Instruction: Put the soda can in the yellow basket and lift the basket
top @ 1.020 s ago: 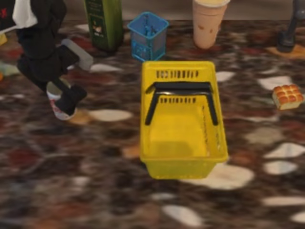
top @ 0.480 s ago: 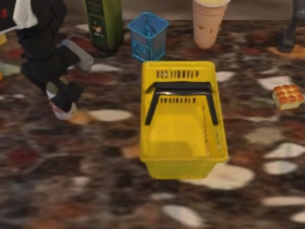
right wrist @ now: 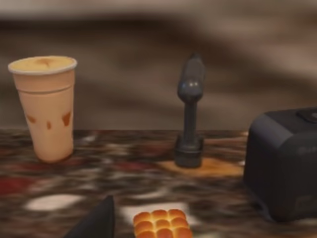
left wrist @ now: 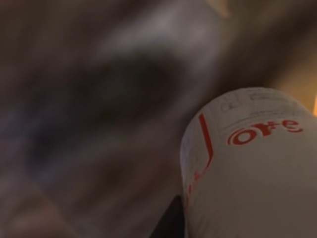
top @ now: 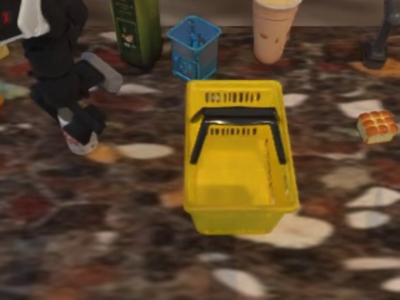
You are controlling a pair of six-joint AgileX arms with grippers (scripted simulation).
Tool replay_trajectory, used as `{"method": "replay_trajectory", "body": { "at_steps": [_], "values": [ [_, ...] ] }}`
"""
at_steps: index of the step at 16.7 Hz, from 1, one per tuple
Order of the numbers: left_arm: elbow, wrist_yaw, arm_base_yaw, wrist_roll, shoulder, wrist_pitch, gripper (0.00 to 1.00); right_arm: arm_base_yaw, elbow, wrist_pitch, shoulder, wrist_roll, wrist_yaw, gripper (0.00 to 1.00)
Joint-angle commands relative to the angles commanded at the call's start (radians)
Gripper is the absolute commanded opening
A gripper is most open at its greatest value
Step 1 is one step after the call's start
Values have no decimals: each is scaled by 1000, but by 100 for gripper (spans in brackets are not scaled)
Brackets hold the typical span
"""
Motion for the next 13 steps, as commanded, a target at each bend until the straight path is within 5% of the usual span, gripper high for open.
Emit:
{"method": "replay_trajectory", "body": {
  "at_steps": [9,13],
  "values": [
    [-1,0,1,1,-2,0,0,0,0,0,0,0,0,100],
    [-19,85,-13,-32,-4,101,0,0,0,0,0,0,0,100]
  ]
}}
